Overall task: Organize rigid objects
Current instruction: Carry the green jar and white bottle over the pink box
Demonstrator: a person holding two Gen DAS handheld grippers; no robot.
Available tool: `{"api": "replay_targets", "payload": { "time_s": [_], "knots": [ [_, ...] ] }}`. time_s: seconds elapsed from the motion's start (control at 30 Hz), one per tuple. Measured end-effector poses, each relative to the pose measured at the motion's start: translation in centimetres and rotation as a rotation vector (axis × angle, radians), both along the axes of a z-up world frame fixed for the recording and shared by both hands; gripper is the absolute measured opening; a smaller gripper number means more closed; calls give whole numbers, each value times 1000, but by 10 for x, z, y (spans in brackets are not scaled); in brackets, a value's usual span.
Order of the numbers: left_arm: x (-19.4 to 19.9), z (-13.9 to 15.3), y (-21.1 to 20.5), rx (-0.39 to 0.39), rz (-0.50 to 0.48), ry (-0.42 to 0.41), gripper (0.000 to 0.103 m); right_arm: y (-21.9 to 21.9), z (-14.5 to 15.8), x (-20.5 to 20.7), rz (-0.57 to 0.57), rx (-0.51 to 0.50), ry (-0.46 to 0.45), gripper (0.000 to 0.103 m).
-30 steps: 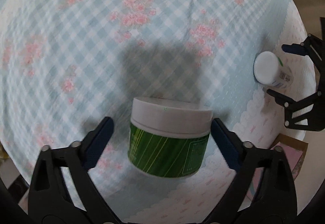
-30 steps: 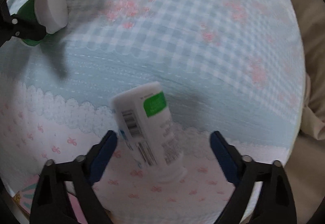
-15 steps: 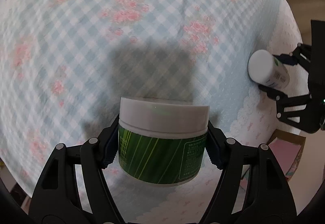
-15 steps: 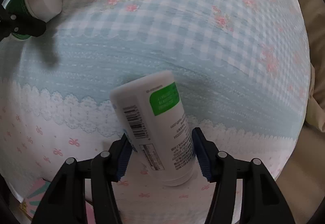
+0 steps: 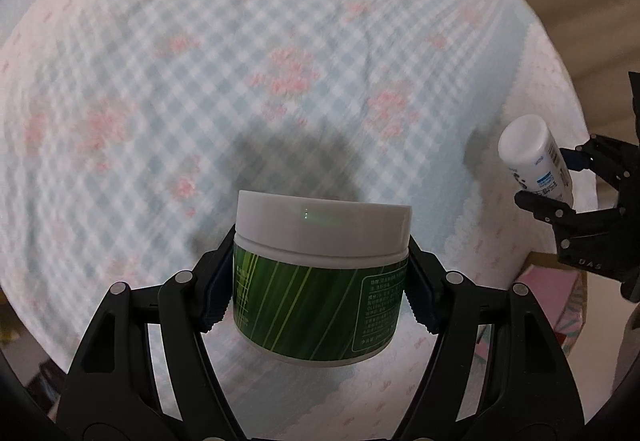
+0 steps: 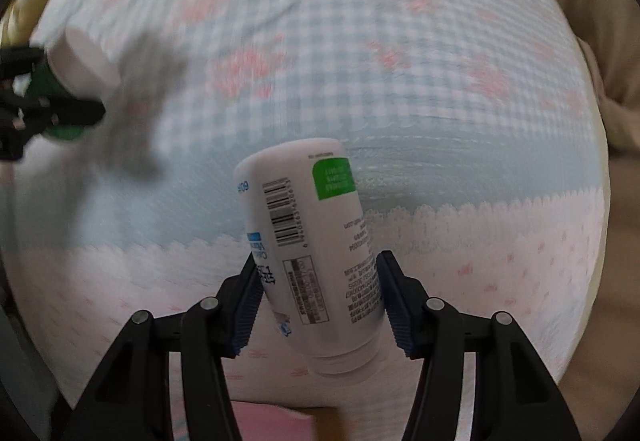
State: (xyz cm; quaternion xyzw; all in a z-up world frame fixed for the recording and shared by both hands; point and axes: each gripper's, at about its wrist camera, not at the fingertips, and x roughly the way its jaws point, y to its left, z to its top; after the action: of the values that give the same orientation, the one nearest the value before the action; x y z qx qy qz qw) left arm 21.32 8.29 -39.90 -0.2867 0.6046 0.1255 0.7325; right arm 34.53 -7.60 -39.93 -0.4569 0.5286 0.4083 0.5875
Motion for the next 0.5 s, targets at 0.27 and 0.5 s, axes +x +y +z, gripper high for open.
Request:
{"api": "replay_targets", "payload": {
  "time_s": [0.27,0.5],
  "knots": [
    [-6,73,-20,43,-107,-115,69,-43,81,-9,-293,178,24,52],
    [2,131,-72,52,-251,-206,69,-111,146,-26,-505,309,23,52]
  ]
}}
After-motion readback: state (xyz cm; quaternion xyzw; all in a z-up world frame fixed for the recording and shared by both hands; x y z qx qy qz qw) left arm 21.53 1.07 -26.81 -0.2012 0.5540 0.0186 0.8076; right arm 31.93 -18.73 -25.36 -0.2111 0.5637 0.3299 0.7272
